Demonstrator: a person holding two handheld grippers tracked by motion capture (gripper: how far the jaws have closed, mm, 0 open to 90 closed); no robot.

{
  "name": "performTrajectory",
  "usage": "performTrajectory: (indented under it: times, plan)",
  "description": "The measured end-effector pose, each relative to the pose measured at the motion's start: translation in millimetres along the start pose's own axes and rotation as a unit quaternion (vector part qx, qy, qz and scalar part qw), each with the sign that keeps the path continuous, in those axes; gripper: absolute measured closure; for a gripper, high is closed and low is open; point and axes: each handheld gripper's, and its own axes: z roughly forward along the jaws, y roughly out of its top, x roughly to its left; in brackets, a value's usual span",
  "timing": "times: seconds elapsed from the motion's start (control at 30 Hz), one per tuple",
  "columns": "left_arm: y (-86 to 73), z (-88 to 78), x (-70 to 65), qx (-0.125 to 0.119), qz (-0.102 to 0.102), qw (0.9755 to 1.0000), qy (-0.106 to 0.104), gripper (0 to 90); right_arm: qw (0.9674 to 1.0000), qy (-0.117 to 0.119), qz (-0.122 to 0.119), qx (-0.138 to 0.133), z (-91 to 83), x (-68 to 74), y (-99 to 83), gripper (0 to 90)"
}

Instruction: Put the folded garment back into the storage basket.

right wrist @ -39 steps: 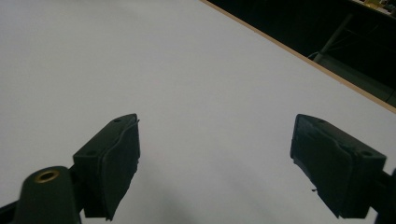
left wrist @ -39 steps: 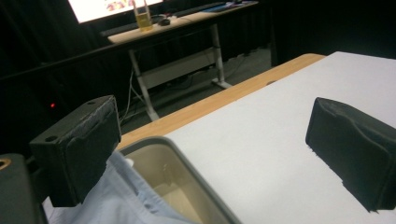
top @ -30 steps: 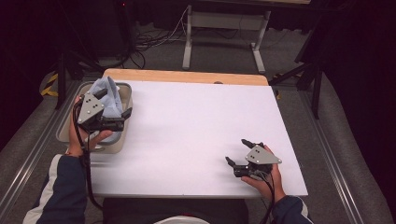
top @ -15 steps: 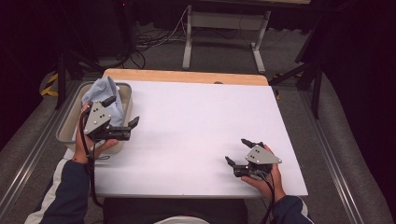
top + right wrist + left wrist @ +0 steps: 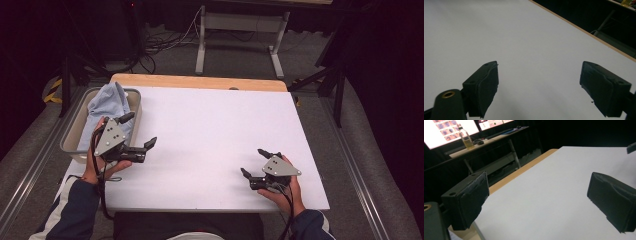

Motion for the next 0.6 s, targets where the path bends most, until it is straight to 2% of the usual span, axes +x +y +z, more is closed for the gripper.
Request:
performTrajectory:
  times: [0.23, 0.3, 0.4, 0.43, 0.47, 0.53, 0.6]
  plan:
    - [-5.0, 2.8, -11.6, 0.005, 0.0, 0.9999, -0.013, 7.1, 1.0, -0.008, -0.003, 0.002, -0.2, -2.3, -0.3, 16.5]
    - [-8.0, 4.0, -17.2, 0.009, 0.01, 0.9997, -0.018, 7.1, 0.9999, -0.011, -0.003, -0.001, -0.7, -3.2, 0.0, 16.5]
    - [-11.5, 4.6, -22.8, 0.01, 0.007, 0.9996, -0.026, 7.0, 0.9999, -0.01, -0.001, -0.002, -1.0, -3.1, 0.4, 16.5]
    - [-14.1, 5.1, -25.6, 0.01, 0.002, 0.9993, -0.036, 7.1, 0.9999, -0.013, -0.004, -0.001, -1.8, -3.3, 0.8, 16.4]
    - [-17.9, 6.3, -29.6, 0.014, 0.009, 0.999, -0.041, 7.1, 0.9999, -0.014, -0.003, -0.002, -2.1, -3.6, 0.8, 16.4]
    - [-20.7, 6.7, -31.6, 0.017, 0.011, 0.9987, -0.047, 7.1, 0.9999, -0.014, -0.001, -0.002, -2.3, -4.0, 0.7, 16.4]
    - [-24.5, 7.2, -33.7, 0.018, 0.012, 0.9987, -0.045, 7.1, 0.9999, -0.015, 0.002, -0.004, -2.7, -5.0, 0.5, 16.4]
